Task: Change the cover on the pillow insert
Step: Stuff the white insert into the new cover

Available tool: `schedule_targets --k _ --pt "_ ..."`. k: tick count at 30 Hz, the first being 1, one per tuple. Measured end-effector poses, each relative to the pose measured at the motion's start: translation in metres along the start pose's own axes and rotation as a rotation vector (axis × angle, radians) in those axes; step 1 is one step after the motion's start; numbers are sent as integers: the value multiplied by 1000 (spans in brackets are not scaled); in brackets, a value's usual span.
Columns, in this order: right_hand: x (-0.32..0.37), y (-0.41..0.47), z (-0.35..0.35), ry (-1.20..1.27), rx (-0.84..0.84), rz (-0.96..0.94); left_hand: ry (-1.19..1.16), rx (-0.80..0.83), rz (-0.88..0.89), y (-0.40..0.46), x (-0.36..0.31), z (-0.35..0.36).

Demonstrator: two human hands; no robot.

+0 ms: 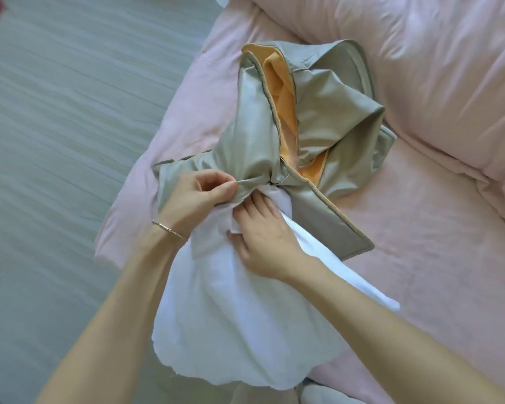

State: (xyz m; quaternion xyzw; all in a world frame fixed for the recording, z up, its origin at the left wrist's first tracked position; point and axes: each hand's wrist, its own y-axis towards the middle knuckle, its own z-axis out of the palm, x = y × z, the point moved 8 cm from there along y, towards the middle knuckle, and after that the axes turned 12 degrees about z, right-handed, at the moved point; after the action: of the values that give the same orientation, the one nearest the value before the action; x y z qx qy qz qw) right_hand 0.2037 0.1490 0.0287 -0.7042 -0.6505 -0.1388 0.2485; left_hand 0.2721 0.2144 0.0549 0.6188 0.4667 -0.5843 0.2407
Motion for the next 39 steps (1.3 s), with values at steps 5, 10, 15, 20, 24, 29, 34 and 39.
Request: schedule_targets --k 5,10,15,20,24,29,34,39 --pt "-24 28 16 -100 56 40 93 -59 19 -14 17 6" --pt "-87 -21 -14 253 -73 75 566 -71 135 -2 28 32" --pt "-147 -36 -24 603 -27 548 558 -150 154 -7 25 34" --pt "-127 -36 -9 880 144 629 302 -223 62 -16 14 25" --pt "-108 -42 -66 793 -27 527 109 -269 63 -29 -17 20" --pt "-80 -47 -176 540 -77 339 -123 -337 130 -49 -71 34" --pt "-49 -76 -245 240 -114 211 -171 -359 187 -82 -107 55" --pt "-38 -79 -208 -145 -63 144 140 -339 -2 -109 -67 66"
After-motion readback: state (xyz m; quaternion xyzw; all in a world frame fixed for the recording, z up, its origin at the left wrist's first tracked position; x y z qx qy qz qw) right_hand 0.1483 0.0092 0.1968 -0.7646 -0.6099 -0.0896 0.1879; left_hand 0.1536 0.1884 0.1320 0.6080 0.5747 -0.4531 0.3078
